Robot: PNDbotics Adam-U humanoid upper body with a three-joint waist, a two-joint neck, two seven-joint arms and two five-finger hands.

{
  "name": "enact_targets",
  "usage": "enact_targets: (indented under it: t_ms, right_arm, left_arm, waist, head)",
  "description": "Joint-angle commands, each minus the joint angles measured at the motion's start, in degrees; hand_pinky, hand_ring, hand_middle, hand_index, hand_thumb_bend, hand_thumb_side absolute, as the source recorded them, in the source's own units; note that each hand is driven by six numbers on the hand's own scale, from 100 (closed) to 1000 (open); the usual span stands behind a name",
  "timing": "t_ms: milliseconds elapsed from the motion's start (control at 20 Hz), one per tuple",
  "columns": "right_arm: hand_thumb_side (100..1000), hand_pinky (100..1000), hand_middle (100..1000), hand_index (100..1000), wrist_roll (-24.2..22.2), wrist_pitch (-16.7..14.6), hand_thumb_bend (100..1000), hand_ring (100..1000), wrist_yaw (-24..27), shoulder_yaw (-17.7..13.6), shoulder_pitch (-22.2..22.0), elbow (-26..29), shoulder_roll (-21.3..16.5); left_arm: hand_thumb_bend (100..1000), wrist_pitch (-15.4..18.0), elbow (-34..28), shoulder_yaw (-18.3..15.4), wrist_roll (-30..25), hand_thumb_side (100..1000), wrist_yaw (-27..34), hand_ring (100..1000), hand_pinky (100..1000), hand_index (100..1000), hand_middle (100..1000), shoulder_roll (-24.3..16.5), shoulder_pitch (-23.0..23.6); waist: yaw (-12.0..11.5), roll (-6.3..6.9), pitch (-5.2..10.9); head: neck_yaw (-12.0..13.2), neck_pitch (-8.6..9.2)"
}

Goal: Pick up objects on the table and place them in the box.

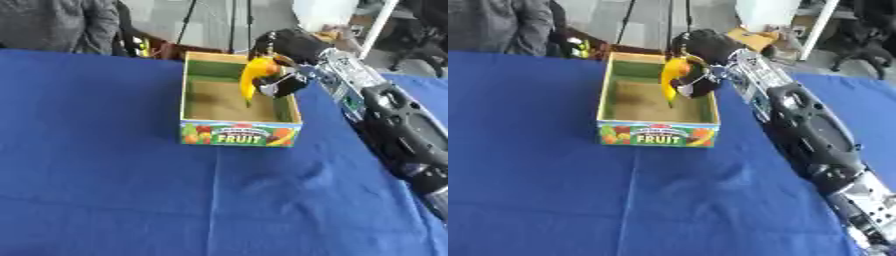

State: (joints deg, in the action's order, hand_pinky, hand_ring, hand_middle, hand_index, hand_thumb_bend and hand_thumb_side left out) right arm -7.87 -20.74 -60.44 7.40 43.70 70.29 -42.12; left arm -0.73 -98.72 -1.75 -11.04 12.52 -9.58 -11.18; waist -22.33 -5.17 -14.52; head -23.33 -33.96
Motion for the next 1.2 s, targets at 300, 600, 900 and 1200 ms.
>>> enact_targets:
  t_ms: [300,600,900,1200]
  right_arm:
    - [340,654,588,709,1.13,-0.96,199,663,-2.70,-0.23,2.07,-2.61,-0.75]
    - [373,654,589,721,0.60,-2.06,193,669,-3.01,0.92,3.55,-5.21,1.74]
    - [379,654,587,719,0.15,-3.51,185,668,-4.18,2.23,5.04,-6.84,4.07]
    - [395,656,596,723,-0.06,-4.43,203,673,-5.16,2.91,5.86,-7.85,5.52]
  left_arm:
    - [256,0.12,-1.23,0.22,-0.31,1000,-0.42,651,642,650,603,-0.81,-0.84]
    - [257,0.11,-1.24,0.29,-0.43,1000,-0.51,651,643,651,603,-0.59,-0.96]
    - [258,0.06,-1.24,0.39,-0.58,1000,-0.62,650,643,651,603,-0.41,-1.04]
    - [260,-0.05,-1.21,0.41,-0.65,1000,-0.80,650,643,651,603,-0.27,-1.10]
  waist:
    - [-0.95,-0.01,0.40]
    - [-1.88,-0.17,-0.03]
    - [-2.32,-0.35,-0.34]
    - [-2.60,-0.71,-0.56]
  head:
    - [-1.05,0.86]
    - [-1.51,0.87]
    - [-1.89,0.80]
    - [-2.13,0.59]
